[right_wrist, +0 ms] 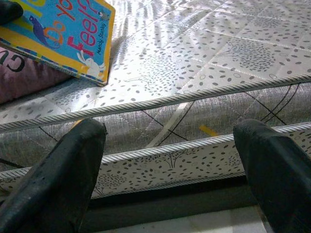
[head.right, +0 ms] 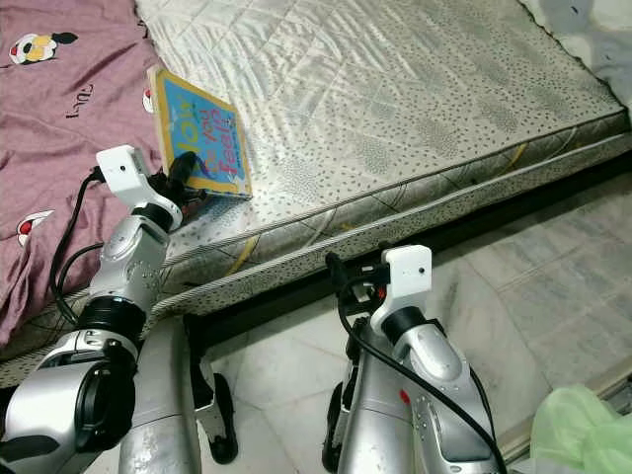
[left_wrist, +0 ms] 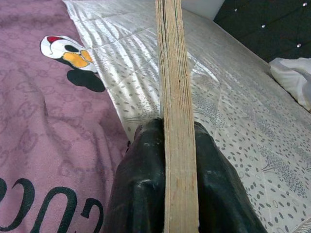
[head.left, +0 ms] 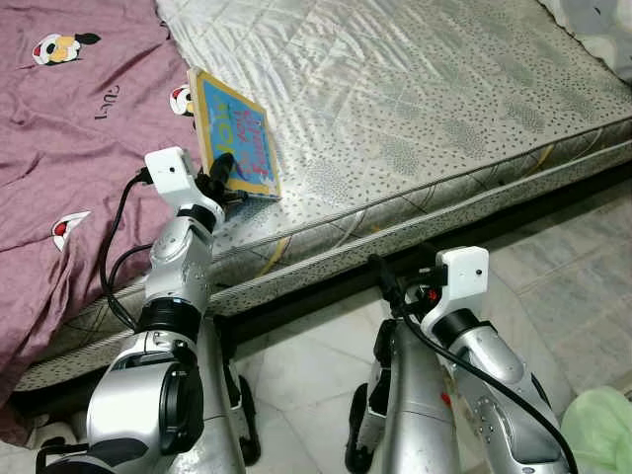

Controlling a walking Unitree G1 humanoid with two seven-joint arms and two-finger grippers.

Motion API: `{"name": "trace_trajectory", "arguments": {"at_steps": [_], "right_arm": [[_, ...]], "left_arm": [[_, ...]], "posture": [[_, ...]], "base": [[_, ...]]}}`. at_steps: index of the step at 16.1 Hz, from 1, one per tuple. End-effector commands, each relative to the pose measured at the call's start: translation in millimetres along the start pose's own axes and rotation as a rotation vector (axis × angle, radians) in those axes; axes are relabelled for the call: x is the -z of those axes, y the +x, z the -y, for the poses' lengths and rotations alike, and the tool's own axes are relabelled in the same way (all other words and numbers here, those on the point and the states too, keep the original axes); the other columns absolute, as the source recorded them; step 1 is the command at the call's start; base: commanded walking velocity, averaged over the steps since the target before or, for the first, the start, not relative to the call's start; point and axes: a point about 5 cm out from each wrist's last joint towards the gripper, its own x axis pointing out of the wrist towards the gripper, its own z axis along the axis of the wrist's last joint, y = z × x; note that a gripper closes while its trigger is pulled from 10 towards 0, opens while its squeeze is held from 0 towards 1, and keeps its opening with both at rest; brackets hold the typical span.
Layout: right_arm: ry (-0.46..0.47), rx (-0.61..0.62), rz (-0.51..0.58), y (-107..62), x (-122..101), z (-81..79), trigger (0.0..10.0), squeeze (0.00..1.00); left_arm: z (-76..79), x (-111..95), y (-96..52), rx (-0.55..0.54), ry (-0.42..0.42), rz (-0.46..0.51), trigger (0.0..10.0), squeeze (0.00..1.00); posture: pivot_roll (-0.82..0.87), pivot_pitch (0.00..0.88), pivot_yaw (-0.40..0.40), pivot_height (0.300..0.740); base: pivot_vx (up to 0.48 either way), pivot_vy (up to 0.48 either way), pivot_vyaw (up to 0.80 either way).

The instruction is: Clean up the room

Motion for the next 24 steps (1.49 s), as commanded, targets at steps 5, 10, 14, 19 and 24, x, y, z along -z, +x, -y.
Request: {"name": "trace_trajectory", "arguments": {"at_steps": [5,10,14,19,24], "right_arm": [[0.0,0.018,-0.005,-2.2,2,2.0,10.0,0.0],[0.0,0.018,-0.005,-2.2,2,2.0,10.0,0.0],[0.114,0.249,0.12,24.3,-2,25.5,10.0,0.0],[0.118,0.261,0.155,27.9,-2,27.2,10.0,0.0],[0.125,0.267,0.195,30.9,-8,27.6,10.0,0.0]], "left_arm": [[-3.9,-2,-2.4,-0.014,0.017,0.016,0.0,0.0],[-3.9,-2,-2.4,-0.014,0.017,0.016,0.0,0.0],[-2.1,4,-81.7,0.001,0.572,0.149,10.0,0.0],[5.9,10,-101.9,-0.018,0.601,0.11,10.0,0.0],[11.1,6,-98.2,-0.019,0.616,0.117,10.0,0.0]], "posture": [[-0.08,0.154,0.002,0.535],[-0.08,0.154,0.002,0.535],[-0.01,0.045,0.042,0.565],[-0.01,0.037,0.044,0.635],[-0.01,0.032,0.045,0.69]], "base": [[0.0,0.0,0.0],[0.0,0.0,0.0],[0.0,0.0,0.0],[0.0,0.0,0.0],[0.0,0.0,0.0]]}}
